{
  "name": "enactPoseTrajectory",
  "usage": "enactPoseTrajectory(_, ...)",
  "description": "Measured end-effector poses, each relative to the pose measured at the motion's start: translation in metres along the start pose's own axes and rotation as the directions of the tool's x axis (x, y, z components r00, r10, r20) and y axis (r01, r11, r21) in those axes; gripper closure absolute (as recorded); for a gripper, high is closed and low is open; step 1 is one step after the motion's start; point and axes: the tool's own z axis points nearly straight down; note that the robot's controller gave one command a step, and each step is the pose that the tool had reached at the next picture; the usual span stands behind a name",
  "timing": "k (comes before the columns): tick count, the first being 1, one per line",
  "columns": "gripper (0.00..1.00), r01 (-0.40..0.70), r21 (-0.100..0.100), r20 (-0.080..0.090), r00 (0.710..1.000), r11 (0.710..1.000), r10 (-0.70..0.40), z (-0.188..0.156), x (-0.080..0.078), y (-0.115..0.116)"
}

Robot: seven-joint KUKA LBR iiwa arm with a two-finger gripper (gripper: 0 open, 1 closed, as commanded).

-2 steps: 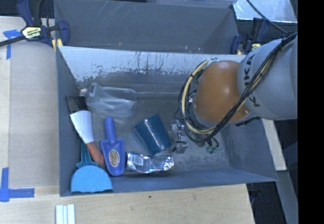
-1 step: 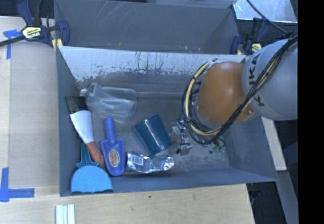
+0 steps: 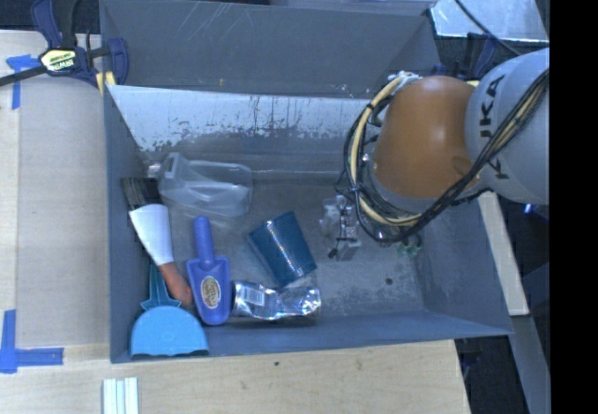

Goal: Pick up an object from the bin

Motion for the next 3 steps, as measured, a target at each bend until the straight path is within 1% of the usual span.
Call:
enactPoseTrajectory(1,1.0,0.116,-0.001,-0.001,0.993,0.993,-0.116,0.078,0.013,0.054)
enactPoseTrajectory(2,1.0,0.07,0.005,0.017,0.997,0.998,-0.07,0.067,0.034,0.035)
enactPoseTrajectory(3,1.0,0.11,-0.002,0.004,0.994,0.994,-0.11,0.075,0.022,0.054)
